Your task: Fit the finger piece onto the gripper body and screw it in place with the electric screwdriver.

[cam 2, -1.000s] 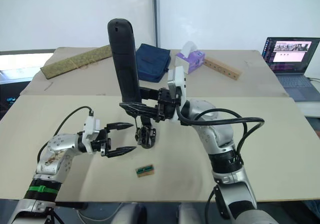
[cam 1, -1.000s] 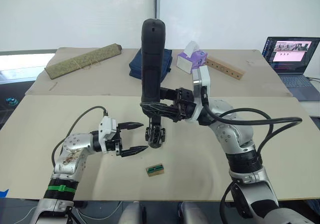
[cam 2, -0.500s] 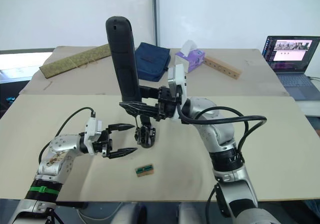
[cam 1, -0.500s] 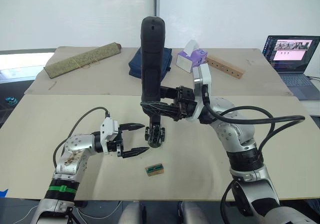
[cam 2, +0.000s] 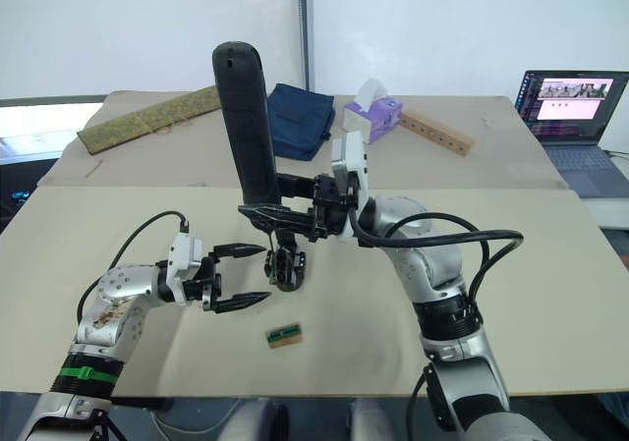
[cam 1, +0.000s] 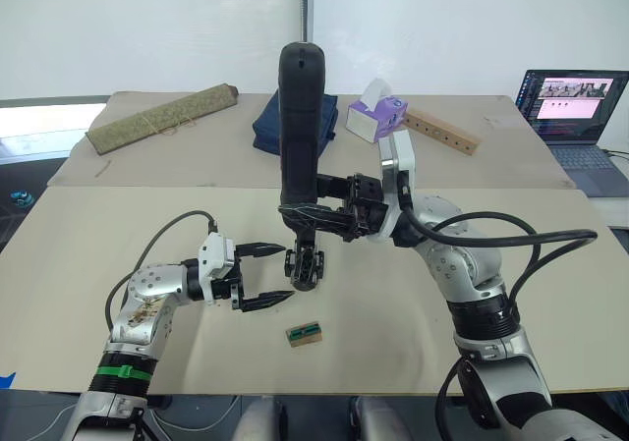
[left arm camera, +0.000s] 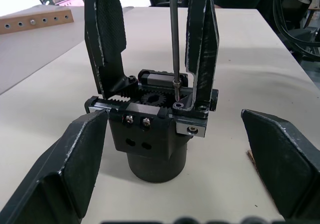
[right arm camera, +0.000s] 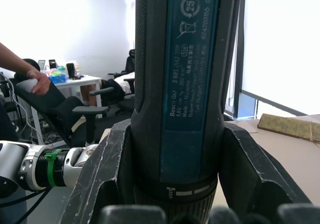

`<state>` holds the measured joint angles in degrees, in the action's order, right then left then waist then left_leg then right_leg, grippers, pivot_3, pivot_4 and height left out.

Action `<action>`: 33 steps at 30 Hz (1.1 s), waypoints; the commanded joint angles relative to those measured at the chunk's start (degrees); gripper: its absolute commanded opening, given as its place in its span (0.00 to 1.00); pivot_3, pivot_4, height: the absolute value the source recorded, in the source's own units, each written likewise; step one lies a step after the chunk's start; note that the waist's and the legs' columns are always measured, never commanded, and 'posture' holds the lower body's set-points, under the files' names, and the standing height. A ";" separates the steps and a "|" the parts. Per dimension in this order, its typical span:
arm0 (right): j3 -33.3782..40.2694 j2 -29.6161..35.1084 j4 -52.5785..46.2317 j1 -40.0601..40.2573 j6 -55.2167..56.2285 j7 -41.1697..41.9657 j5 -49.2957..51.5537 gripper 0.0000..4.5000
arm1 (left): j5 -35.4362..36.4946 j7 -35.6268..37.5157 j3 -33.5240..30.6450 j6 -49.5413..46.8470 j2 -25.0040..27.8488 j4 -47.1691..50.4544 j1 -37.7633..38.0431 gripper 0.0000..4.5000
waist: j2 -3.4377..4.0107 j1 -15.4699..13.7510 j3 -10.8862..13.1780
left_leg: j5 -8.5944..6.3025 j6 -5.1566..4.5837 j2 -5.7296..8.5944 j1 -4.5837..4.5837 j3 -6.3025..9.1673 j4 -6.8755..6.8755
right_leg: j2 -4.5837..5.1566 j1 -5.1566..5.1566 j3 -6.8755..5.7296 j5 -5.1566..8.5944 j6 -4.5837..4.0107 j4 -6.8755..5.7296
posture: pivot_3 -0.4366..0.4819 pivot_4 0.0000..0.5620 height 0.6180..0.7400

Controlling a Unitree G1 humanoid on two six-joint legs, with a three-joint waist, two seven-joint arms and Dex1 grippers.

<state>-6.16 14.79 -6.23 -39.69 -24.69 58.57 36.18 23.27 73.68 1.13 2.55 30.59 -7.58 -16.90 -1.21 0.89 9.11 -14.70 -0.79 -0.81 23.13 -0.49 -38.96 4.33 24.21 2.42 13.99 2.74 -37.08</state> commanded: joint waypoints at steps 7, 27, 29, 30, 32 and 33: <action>0.45 -0.41 -2.26 -0.93 0.34 -0.01 0.94 0.43 | -0.06 0.13 -0.20 1.24 -0.44 -0.19 0.17 1.00 | 0.00 0.00 0.00 | 0.00 0.00 0.00 0.00 0.00 0.00 | 0.00 0.00 0.00 0.00 0.00 0.00 | 0.48 0.27 1.00; -0.41 -0.37 -2.14 0.29 1.48 -0.27 -0.27 0.43 | -0.30 0.06 -0.18 2.00 -1.01 -0.84 0.61 1.00 | 0.00 0.00 0.00 | 0.00 0.00 0.01 -0.01 0.00 0.00 | -0.01 -0.01 0.00 0.00 0.00 -0.01 | 0.48 0.27 1.00; -0.42 -0.39 -2.20 0.40 1.68 -0.25 -0.47 0.43 | -0.33 0.04 -0.16 2.08 -1.04 -0.89 0.63 1.00 | 0.00 0.00 0.00 | 0.00 0.00 0.01 -0.02 0.00 0.00 | 0.00 -0.02 0.00 0.00 0.00 -0.01 | 0.48 0.27 1.00; -0.39 -0.41 -2.25 0.44 1.74 -0.25 -0.50 0.43 | -0.37 0.02 -0.14 2.12 -1.07 -0.91 0.62 1.00 | 0.00 0.00 0.00 | 0.00 0.00 0.01 -0.02 0.00 -0.01 | 0.00 -0.02 0.00 0.00 0.00 -0.01 | 0.48 0.27 1.00; -0.37 -0.46 -2.29 0.49 1.88 -0.20 -0.63 0.43 | -0.46 -0.02 -0.12 2.20 -1.12 -1.01 0.60 1.00 | 0.00 0.00 0.00 | 0.01 0.00 0.01 -0.03 0.00 -0.01 | -0.01 -0.03 0.00 0.00 0.00 -0.02 | 0.48 0.27 1.00; -0.36 -0.48 -2.32 0.51 1.93 -0.17 -0.69 0.43 | -0.51 -0.03 -0.09 2.25 -1.15 -1.08 0.58 1.00 | 0.00 0.00 0.00 | 0.00 0.00 0.01 -0.03 0.00 -0.01 | -0.01 -0.03 0.00 0.00 0.00 -0.02 | 0.48 0.27 1.00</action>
<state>-7.16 14.63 -6.36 -39.43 -24.20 58.44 35.04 22.58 73.66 1.14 3.67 29.62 -9.07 -16.06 -1.21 0.88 9.11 -14.70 -0.79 -0.80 23.10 -0.49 -38.97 4.32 24.18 2.41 13.99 2.74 -37.10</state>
